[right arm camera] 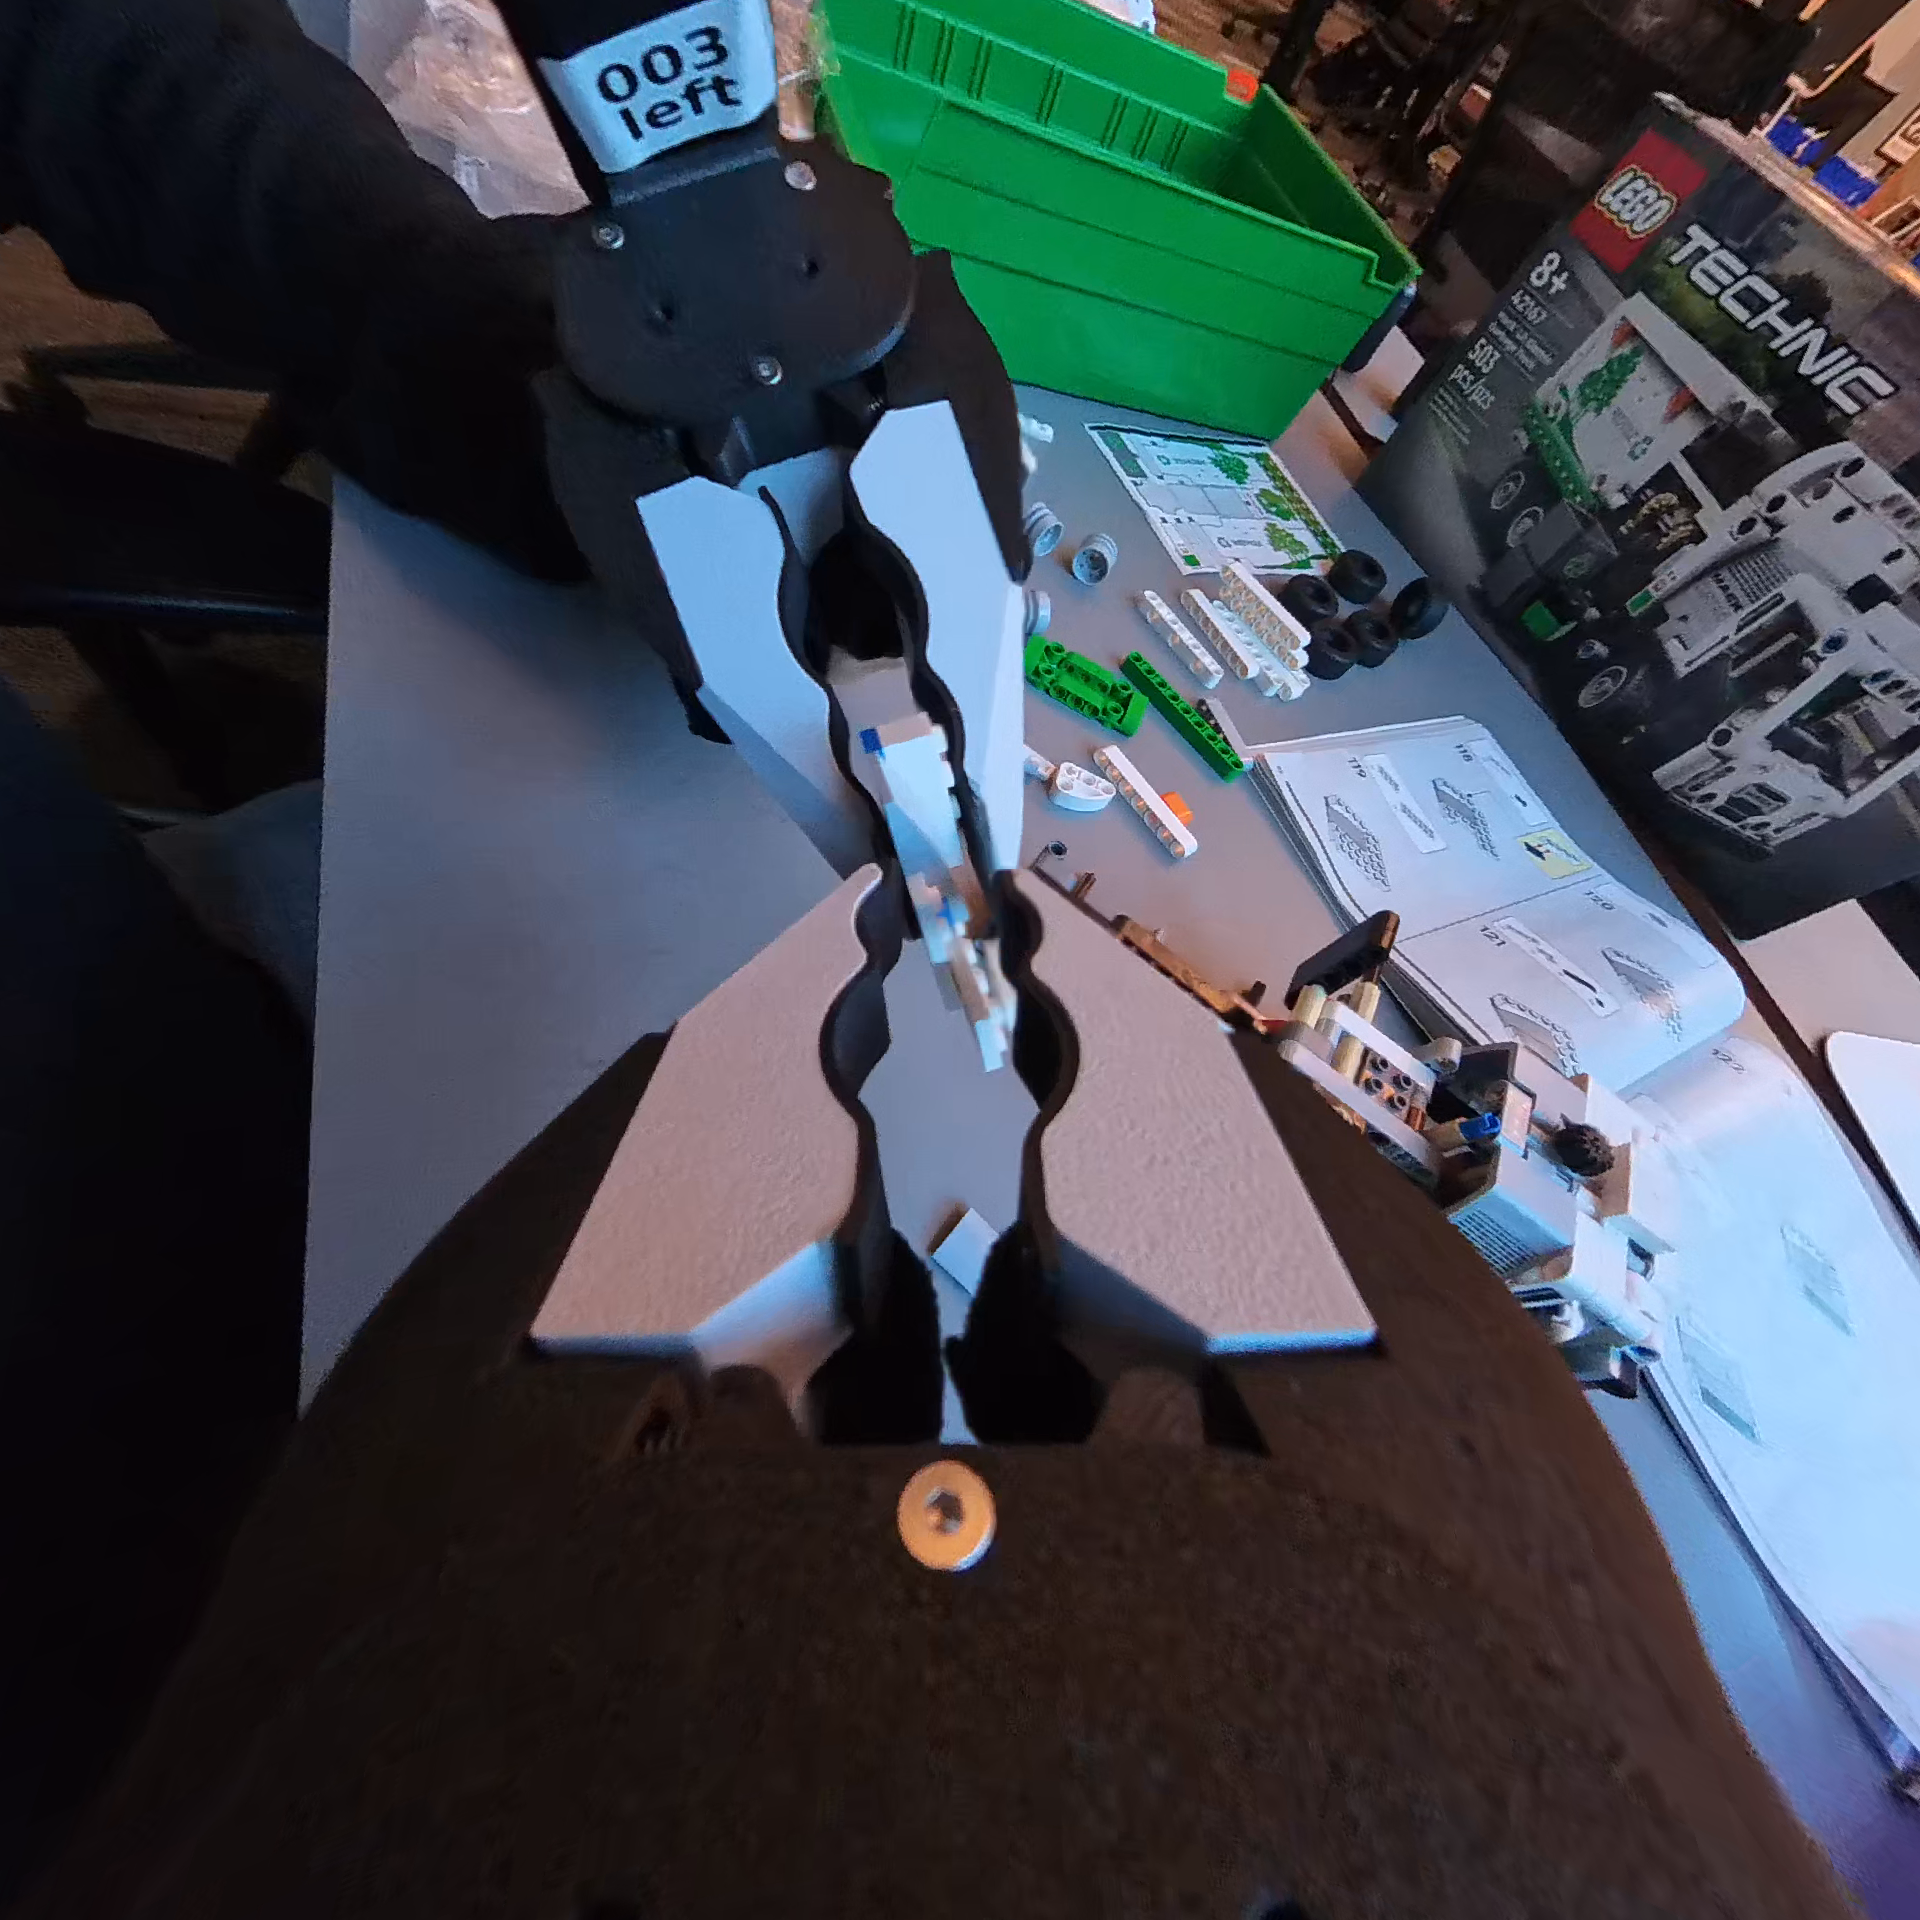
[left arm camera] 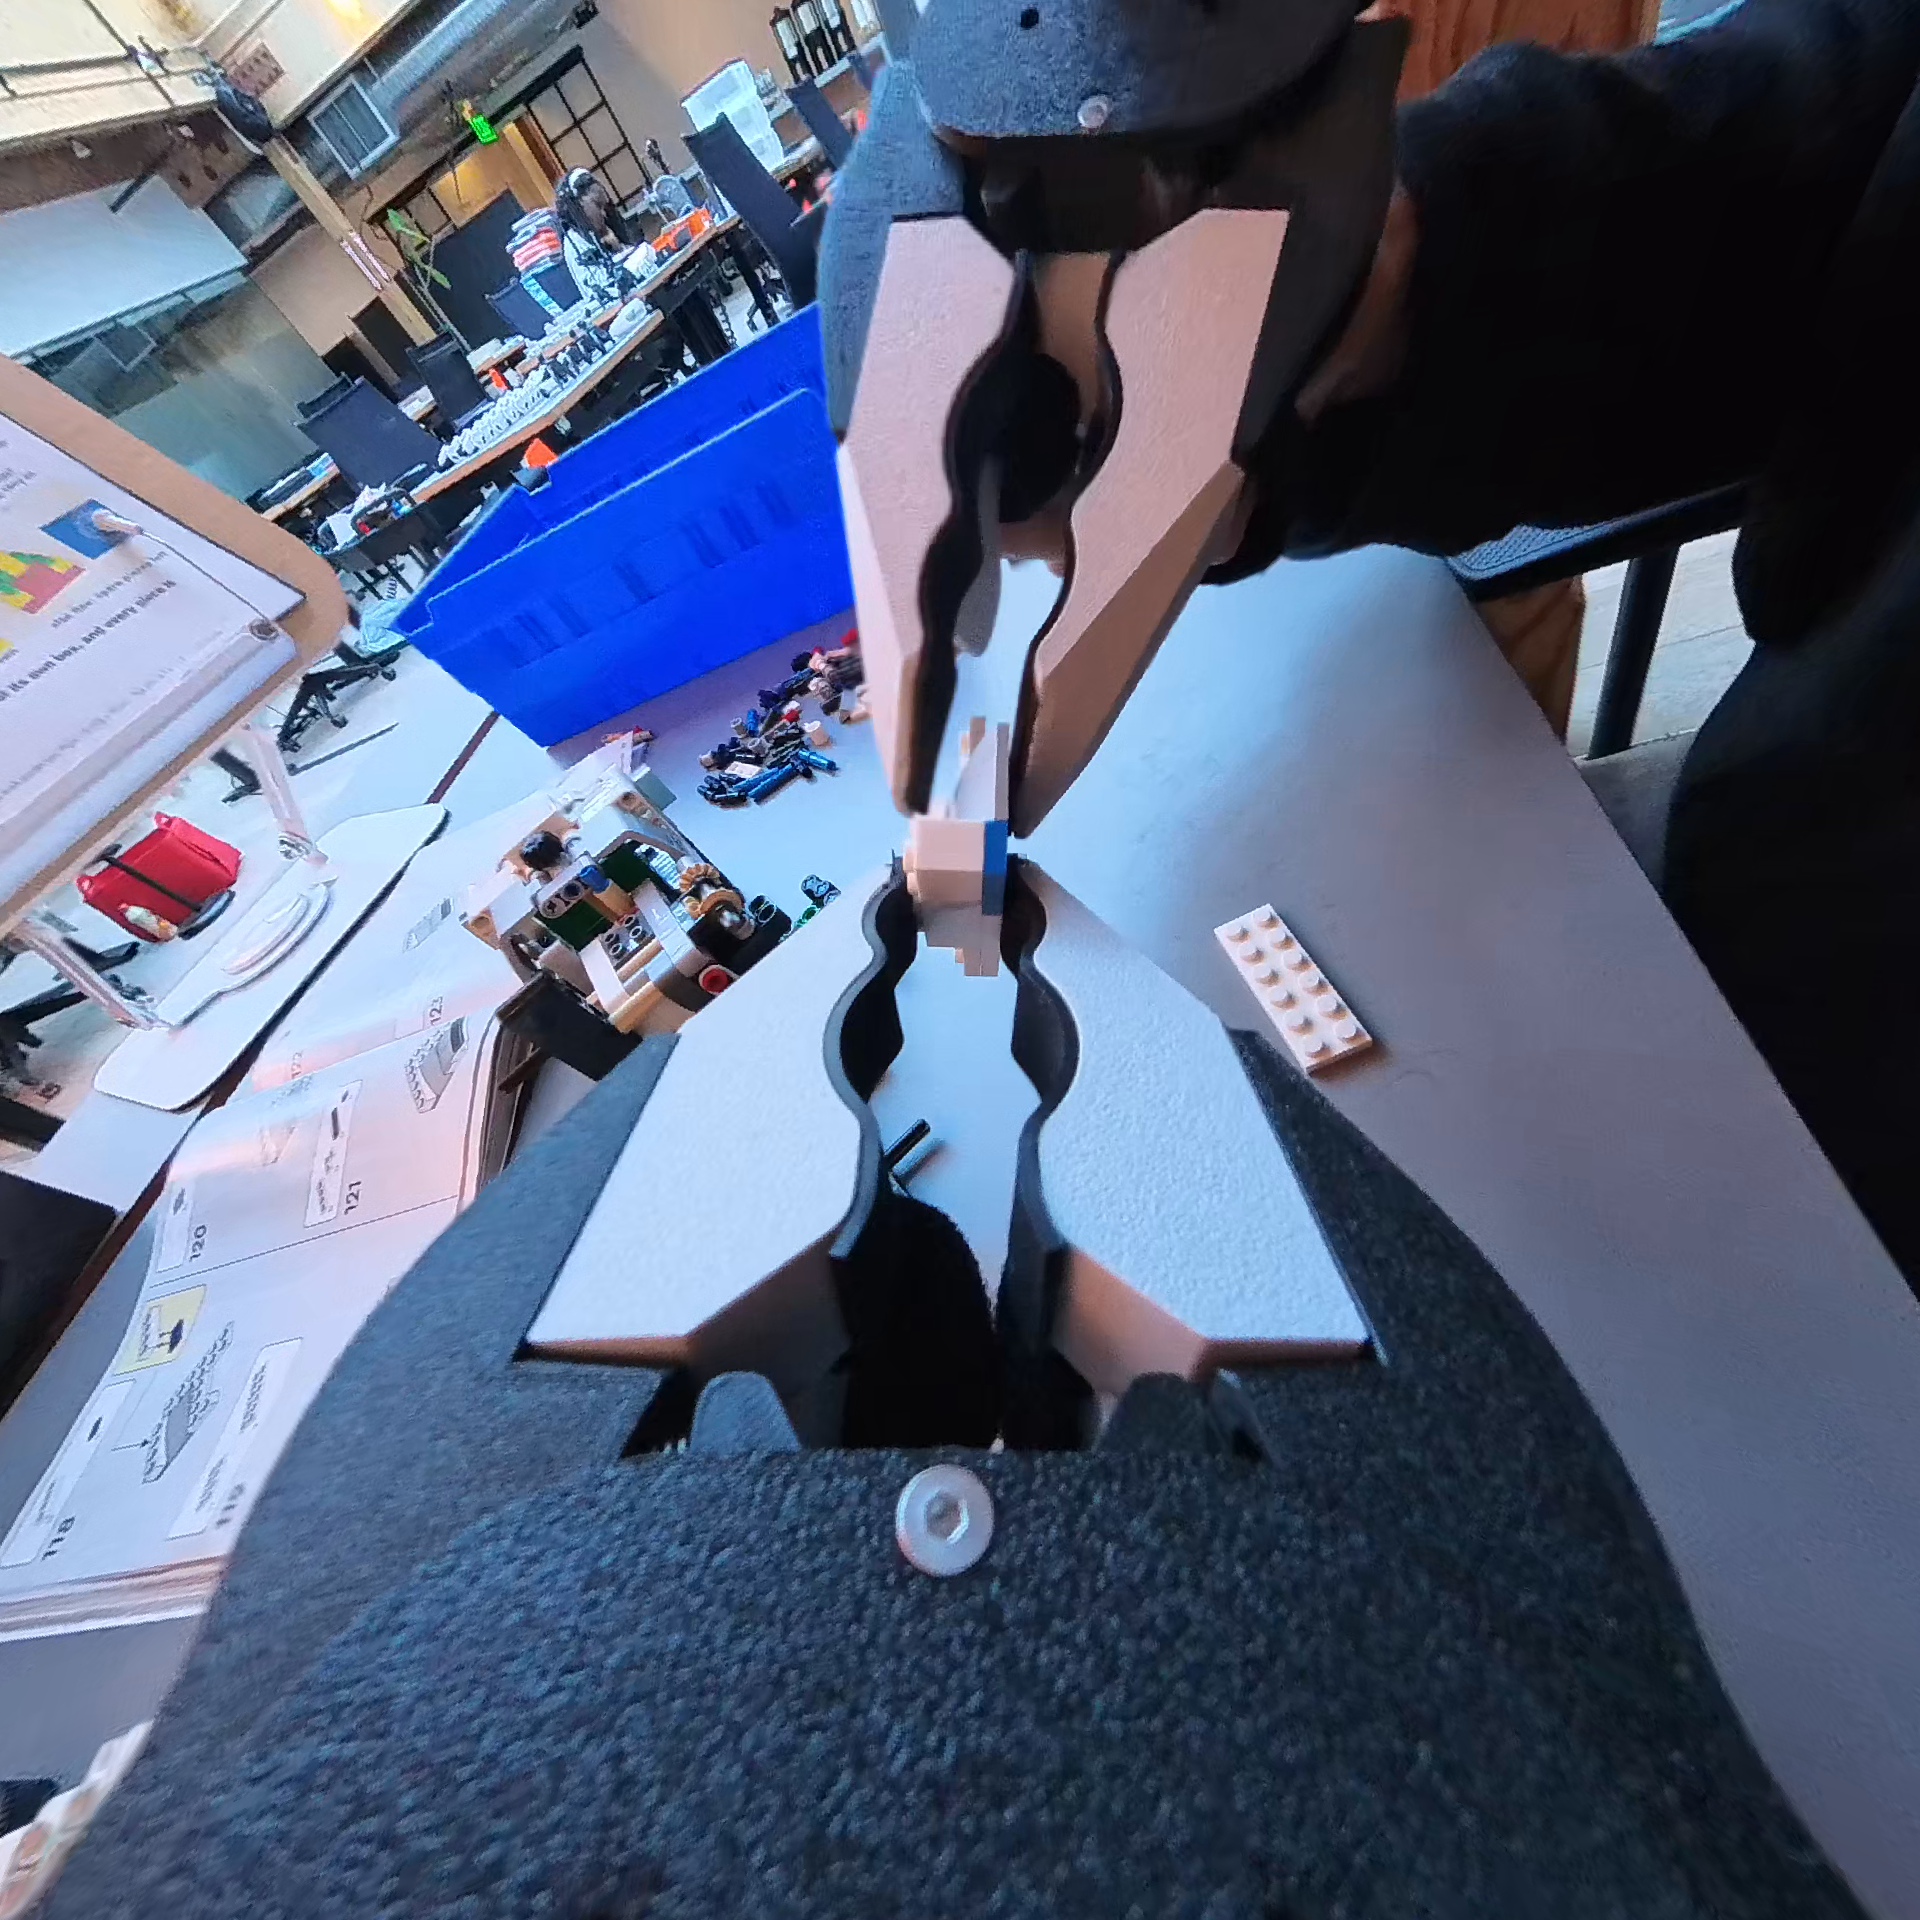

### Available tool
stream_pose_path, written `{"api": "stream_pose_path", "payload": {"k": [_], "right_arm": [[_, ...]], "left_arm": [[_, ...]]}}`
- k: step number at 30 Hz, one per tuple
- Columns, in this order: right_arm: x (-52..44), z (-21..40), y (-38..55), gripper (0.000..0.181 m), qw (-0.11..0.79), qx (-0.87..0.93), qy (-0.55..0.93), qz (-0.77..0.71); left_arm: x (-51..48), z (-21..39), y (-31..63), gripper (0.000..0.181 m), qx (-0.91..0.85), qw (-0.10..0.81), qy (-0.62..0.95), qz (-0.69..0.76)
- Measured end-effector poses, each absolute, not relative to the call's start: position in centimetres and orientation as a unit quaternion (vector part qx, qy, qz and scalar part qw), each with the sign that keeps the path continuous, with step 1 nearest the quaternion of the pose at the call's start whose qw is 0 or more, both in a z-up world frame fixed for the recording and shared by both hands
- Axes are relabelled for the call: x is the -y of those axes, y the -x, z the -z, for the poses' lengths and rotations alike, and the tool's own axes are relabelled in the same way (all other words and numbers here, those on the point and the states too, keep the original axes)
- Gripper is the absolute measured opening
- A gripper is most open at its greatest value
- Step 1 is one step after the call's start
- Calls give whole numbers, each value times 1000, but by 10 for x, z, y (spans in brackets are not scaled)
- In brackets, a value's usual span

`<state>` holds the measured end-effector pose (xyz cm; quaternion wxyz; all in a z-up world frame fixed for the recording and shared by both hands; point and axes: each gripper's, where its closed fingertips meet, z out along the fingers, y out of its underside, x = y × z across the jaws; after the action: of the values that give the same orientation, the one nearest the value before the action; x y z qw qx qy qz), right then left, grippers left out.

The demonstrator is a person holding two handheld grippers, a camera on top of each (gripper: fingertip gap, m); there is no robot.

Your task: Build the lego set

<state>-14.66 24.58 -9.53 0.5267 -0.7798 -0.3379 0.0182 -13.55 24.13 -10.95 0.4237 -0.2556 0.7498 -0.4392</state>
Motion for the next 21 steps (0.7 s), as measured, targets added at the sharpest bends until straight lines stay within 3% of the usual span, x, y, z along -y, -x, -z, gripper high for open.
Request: {"api": "stream_pose_path", "payload": {"k": [3, 10, 14, 21], "right_arm": [[-246, 97, 149, 10, 528, 338, 778, -28], [-224, 93, 109, 15, 529, 289, 797, -35], [-218, 130, 55, 24, 478, 195, 855, -52], [-226, 168, 50, 27, 437, 138, 883, -99]], "left_arm": [[-243, 110, 136, 14, -750, 420, 259, 440], [-266, 122, 138, 13, -773, 470, 243, 350], [-269, 131, 135, 13, -784, 476, 237, 320], [-271, 140, 133, 13, -789, 475, 242, 306]]}}
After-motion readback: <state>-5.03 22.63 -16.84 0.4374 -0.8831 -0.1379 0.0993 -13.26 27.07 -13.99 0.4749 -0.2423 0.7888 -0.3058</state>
